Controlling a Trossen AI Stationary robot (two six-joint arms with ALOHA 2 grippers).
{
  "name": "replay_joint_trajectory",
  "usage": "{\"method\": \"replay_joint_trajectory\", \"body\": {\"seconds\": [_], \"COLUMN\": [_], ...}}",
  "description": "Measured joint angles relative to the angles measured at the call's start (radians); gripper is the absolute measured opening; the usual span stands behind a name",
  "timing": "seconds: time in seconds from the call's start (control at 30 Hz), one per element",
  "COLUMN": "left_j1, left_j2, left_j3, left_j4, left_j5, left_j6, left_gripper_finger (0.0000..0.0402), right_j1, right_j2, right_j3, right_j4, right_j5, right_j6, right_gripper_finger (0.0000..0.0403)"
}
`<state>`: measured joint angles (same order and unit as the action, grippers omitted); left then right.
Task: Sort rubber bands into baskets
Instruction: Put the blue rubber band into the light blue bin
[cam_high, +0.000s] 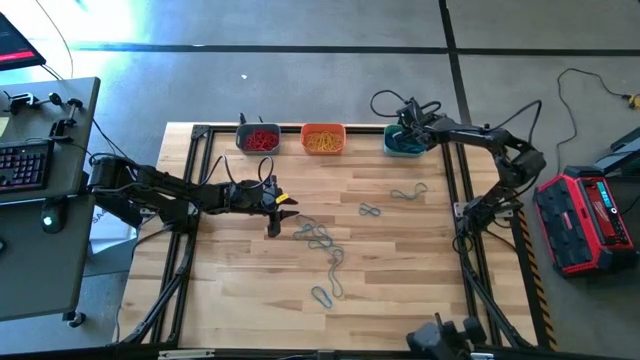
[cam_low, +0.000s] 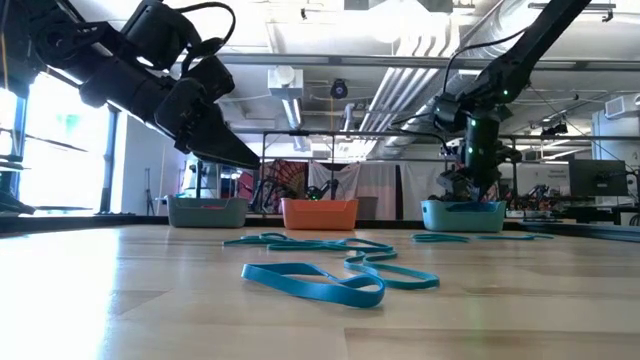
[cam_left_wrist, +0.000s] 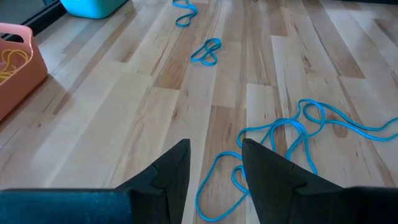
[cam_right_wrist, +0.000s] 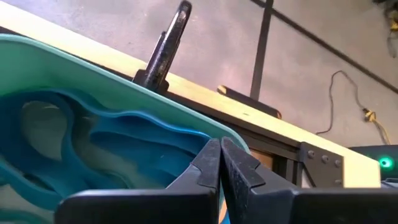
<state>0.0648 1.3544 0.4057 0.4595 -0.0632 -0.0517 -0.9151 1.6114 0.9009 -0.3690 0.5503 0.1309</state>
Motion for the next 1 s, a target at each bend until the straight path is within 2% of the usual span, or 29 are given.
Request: {"method": "replay_joint_trajectory", "body": {"seconds": [0.2,0.57,0.8,1.0], "left_j1": [0.0,-0.003,-0.035,-0.072], "left_j2": [0.0,0.0,0.0,0.0], "left_j3": [0.0,0.0,0.009,0.009], "left_j4": [0.0,-0.02,-0.215,-0.223], "left_j5": [0.0,0.003,0.026,0.012], "left_j6": [0.0,-0.006,0.009,0.045], "left_gripper_finger": [0.0138,0.0138,0.0125,0.012], "right_j1": [0.003,0.023,0.11,0.231], "right_j2": [0.006,0.047,-0.045,-0.145], "right_j3": [0.0,0.0,0.009,0.01], "right_j4": [0.0,-0.033,-0.135,-0.185], "right_j5": [0.059,-0.036,0.005,-0.009], "right_j6": [-0.008,-0.009,0.0,0.027], "right_gripper_finger": [0.0,0.0,0.0,0.0]}}
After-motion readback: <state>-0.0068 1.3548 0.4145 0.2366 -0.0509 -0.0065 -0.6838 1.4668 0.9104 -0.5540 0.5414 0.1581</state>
